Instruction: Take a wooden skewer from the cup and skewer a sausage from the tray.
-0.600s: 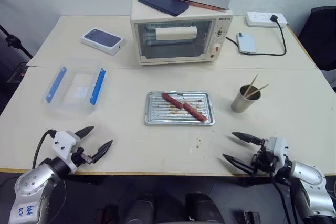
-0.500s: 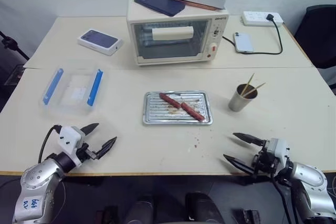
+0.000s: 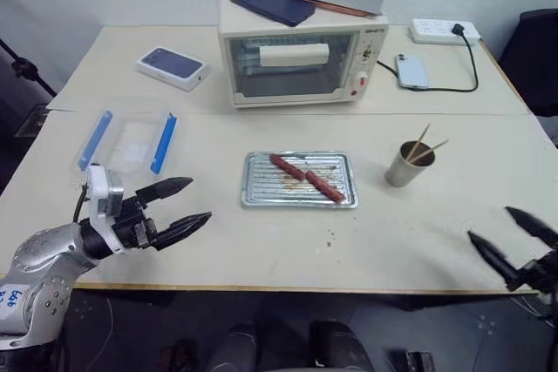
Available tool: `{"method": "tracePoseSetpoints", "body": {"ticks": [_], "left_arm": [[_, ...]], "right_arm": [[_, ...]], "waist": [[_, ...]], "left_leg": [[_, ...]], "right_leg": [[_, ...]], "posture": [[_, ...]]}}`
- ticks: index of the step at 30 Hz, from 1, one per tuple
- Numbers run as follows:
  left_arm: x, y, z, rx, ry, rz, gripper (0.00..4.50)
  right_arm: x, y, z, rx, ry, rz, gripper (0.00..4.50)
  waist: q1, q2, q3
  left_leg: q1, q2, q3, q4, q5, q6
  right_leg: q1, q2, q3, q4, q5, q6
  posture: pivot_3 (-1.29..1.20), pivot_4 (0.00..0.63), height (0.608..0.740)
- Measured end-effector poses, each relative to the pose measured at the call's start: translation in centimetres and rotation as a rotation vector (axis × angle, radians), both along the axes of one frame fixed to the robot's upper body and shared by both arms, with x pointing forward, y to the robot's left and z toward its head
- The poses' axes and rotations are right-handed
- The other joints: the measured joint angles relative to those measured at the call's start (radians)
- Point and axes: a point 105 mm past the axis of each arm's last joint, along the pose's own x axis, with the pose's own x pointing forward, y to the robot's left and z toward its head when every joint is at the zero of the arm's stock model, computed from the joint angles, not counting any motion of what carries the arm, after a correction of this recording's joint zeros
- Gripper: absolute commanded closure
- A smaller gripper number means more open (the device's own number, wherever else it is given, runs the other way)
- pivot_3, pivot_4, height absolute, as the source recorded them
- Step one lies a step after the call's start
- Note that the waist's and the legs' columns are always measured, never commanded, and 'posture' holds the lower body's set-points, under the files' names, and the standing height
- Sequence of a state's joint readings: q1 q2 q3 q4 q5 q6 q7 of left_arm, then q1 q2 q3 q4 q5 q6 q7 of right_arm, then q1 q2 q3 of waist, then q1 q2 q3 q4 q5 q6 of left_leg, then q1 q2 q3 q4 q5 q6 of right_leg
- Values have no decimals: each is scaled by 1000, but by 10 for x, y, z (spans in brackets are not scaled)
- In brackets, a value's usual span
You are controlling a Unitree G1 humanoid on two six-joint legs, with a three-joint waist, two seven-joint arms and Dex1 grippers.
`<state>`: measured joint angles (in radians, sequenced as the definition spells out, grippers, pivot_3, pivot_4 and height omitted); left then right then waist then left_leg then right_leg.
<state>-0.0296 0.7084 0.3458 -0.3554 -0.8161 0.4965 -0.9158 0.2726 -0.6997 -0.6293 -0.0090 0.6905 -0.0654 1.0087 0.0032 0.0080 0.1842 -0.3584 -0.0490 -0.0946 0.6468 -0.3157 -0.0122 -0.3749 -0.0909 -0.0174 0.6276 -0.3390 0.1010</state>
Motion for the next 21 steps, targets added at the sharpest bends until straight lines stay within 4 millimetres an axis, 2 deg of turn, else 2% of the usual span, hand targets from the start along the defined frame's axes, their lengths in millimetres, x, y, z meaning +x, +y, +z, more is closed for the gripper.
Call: {"method": "tracePoseSetpoints", "body": {"ticks": [3,4,7,9,13,17,21], "left_arm": [[1,-16,18,-18,-51,-60,45],[2,-22,25,-32,-66,-77,45],[4,-33,30,-66,-63,-110,45],[8,-38,32,-81,-67,-114,45],[12,-43,33,-89,-65,-126,45],[12,-44,25,-90,-38,-118,45],[5,-45,19,-82,-24,-114,45]], "right_arm": [[19,7,40,-62,-26,100,0],[32,12,60,-88,-16,162,0],[56,25,88,-139,53,275,0],[79,36,96,-168,114,348,0],[110,44,92,-209,234,397,0],[133,50,81,-240,358,437,0],[144,47,79,-264,406,423,0]], "waist": [[-8,5,3],[-9,5,3],[-7,4,4],[-7,2,5],[-5,1,6],[-5,1,6],[-4,1,6]], "left_leg": [[2,0,4,0,1,1],[2,1,5,0,1,1],[2,3,6,0,1,1],[1,5,6,1,0,-1],[-3,6,7,0,-1,-2],[-17,6,9,3,-1,-2],[-18,7,11,1,-1,-3]], "right_leg": [[0,0,3,1,1,1],[0,2,4,0,1,1],[-1,4,5,0,1,1],[-1,7,5,-1,1,1],[-6,8,6,-2,1,1],[-20,8,8,0,2,1],[-23,9,9,0,2,1]], "posture": [[0,150,740],[0,150,740],[0,150,740],[0,150,740],[0,150,740],[0,150,740],[0,150,740]]}}
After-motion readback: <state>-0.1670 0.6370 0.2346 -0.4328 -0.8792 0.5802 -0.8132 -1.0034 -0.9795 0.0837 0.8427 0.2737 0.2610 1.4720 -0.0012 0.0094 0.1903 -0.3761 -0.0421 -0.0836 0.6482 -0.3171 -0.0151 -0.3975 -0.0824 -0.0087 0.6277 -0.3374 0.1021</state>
